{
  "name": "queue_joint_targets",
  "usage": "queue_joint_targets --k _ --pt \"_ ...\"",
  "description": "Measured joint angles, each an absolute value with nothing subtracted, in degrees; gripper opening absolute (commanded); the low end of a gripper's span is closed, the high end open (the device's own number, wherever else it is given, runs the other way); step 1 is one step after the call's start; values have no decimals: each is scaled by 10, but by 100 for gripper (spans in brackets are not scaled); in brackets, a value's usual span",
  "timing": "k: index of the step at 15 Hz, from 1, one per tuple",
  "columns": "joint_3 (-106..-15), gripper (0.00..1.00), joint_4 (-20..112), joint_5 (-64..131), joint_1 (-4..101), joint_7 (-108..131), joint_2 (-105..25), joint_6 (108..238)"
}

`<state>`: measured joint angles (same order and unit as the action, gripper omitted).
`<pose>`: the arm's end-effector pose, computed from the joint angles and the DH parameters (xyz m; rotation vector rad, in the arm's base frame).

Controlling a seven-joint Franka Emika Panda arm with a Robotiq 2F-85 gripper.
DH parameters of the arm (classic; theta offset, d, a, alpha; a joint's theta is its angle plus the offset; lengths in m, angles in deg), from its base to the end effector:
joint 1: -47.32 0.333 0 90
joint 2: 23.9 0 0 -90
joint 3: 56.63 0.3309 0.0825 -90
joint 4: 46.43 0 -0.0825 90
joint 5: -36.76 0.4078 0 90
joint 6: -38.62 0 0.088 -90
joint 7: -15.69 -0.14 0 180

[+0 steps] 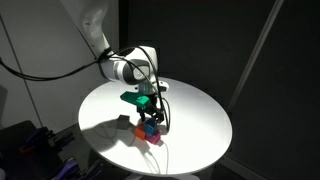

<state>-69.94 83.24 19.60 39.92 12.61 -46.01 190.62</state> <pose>0.5195 -0.1994 0.1539 2.9090 -0.1942 -0.0459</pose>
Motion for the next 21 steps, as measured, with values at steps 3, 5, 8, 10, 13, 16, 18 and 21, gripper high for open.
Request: queue_joint_targets --k 3,5,8,10,13,16,18,21 --pt "-699 100 837 196 398 126 -450 1906" --pt "-700 100 845 196 398 127 -437 1906" --pt "-700 100 863 196 398 127 -411 1906" --pt "-700 100 880 196 398 127 -391 1906" --pt "-700 100 910 196 398 137 -356 1907" --pt "-698 100 942 196 398 152 -320 1907" --pt "-697 100 963 196 398 166 -297 1907" --pt "-692 100 994 217 398 208 -265 1907"
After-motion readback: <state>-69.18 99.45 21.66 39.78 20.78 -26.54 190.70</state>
